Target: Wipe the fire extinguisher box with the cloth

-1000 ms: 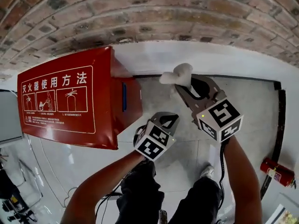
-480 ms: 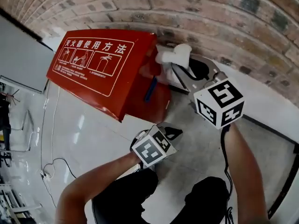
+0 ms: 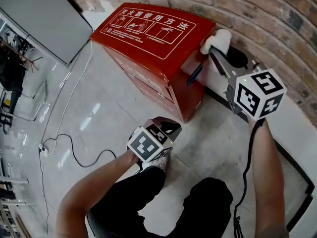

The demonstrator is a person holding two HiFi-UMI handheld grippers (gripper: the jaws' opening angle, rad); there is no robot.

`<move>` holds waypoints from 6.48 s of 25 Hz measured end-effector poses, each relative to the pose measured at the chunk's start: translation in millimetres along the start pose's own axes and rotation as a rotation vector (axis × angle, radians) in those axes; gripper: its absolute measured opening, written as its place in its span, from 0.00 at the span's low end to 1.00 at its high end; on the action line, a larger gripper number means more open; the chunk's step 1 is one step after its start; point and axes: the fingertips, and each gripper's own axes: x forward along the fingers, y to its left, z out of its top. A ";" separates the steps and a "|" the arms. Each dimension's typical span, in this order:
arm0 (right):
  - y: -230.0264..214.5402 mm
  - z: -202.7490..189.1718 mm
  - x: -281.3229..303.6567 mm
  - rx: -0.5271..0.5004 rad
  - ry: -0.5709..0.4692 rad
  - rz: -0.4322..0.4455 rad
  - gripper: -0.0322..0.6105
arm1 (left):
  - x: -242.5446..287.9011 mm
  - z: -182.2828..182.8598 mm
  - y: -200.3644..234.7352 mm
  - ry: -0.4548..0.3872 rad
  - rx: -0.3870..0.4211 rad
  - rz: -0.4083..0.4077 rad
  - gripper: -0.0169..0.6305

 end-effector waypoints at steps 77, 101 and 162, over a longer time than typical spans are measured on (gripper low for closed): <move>84.9 -331.7 -1.1 0.180 0.394 0.172 0.23 | 47.7 -80.2 15.5 -0.023 -0.232 0.076 0.03; -16.9 -405.5 18.0 0.595 0.475 -0.266 0.23 | 42.6 -101.4 36.1 0.000 -0.203 0.035 0.03; 242.7 255.7 -4.2 0.123 0.556 0.202 0.24 | -416.6 174.1 76.4 -0.346 -0.349 0.108 0.03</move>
